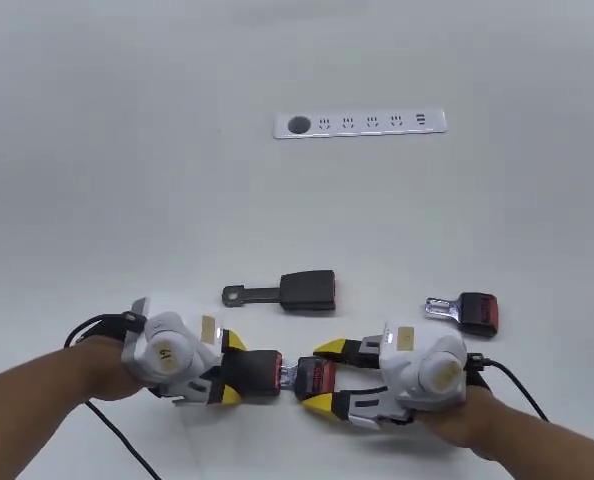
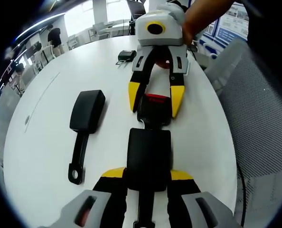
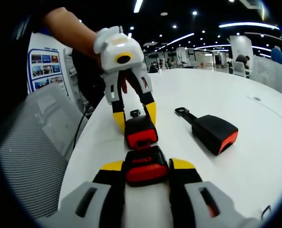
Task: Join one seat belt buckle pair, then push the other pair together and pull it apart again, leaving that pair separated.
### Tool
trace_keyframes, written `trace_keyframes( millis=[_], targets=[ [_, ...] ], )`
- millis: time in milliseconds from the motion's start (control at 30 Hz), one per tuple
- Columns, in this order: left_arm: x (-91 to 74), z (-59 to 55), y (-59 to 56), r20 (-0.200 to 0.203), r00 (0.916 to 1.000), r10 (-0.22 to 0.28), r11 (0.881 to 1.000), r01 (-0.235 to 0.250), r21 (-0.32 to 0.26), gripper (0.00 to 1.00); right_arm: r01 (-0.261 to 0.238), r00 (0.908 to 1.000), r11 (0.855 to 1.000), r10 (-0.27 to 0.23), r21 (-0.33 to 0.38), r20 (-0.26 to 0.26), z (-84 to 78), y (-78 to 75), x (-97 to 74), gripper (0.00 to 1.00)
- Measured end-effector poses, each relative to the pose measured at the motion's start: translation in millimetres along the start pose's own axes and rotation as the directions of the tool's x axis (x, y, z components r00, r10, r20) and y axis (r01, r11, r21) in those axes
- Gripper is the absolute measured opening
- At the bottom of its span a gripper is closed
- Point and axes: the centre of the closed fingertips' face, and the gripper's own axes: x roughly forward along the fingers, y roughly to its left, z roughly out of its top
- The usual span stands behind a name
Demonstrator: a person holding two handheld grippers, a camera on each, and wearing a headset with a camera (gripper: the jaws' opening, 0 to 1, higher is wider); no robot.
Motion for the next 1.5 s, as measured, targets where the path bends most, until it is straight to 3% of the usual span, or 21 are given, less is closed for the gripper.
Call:
trace_keyframes(
  millis=[533, 967, 1500],
  targets=[
    [1.0, 0.1, -0.4, -0.017, 0.9999, -0.002, 1.000, 0.002, 0.011, 0.33, -0.001, 0.9997, 1.000, 0.002, 0.005, -0.023, 3.7, 2.3, 10.6, 0.36],
    [-0.3, -0.7, 0.0, 0.005, 1.0000, -0.008, 1.000, 0.008, 0.023, 0.33, 0.000, 0.9996, 1.000, 0.000, 0.005, -0.030, 3.0, 1.1, 14.8, 0.36],
    [-1.3, 0.1, -1.1, 0.027, 0.9996, -0.008, 1.000, 0.007, 0.030, 0.34, -0.021, 0.9939, 0.998, 0.014, -0.062, -0.110, 3.3, 1.5, 12.9, 0.36]
  ],
)
